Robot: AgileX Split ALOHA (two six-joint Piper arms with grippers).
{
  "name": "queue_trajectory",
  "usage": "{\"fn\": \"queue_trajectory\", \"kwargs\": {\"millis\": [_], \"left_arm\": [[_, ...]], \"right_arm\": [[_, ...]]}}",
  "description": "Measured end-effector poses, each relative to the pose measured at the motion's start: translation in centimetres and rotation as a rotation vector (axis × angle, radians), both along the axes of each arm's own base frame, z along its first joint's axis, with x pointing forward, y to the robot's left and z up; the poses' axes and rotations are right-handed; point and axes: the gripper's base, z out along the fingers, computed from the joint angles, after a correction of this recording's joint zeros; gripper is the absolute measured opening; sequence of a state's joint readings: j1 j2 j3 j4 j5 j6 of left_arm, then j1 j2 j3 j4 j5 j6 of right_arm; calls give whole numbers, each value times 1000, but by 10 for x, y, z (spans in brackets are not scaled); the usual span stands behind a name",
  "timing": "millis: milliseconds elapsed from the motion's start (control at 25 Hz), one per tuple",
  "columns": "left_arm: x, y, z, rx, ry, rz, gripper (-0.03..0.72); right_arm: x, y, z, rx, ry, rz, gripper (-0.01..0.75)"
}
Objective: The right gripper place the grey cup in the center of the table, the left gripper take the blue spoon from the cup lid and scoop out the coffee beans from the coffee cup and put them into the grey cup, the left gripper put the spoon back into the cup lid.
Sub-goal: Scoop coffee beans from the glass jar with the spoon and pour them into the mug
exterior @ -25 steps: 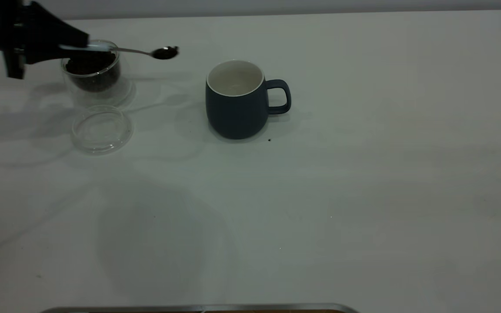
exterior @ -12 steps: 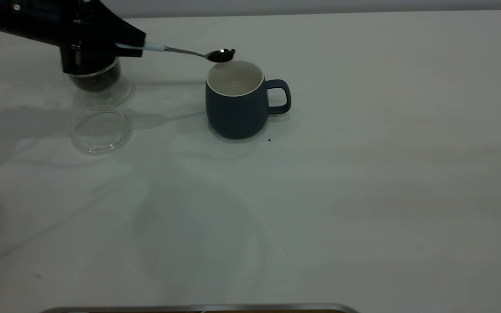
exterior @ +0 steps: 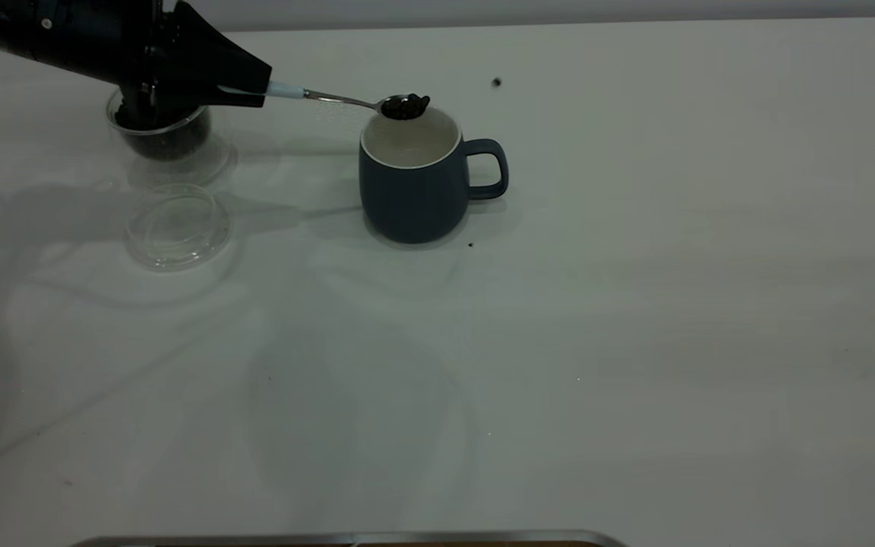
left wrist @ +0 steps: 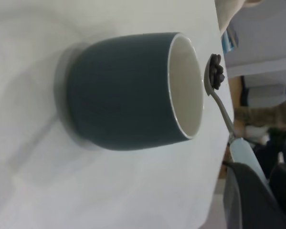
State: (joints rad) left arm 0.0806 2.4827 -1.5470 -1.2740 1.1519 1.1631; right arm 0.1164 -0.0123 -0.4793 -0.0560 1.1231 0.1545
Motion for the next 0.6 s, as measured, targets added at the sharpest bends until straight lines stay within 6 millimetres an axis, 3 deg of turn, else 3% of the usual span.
{"fn": "queue_trajectory", "kwargs": {"millis": [600], "left_arm": [[6, -10, -7, 117, -431, -154, 132]], "right_arm": [[0, 0, 0, 0, 0, 0, 531]]}}
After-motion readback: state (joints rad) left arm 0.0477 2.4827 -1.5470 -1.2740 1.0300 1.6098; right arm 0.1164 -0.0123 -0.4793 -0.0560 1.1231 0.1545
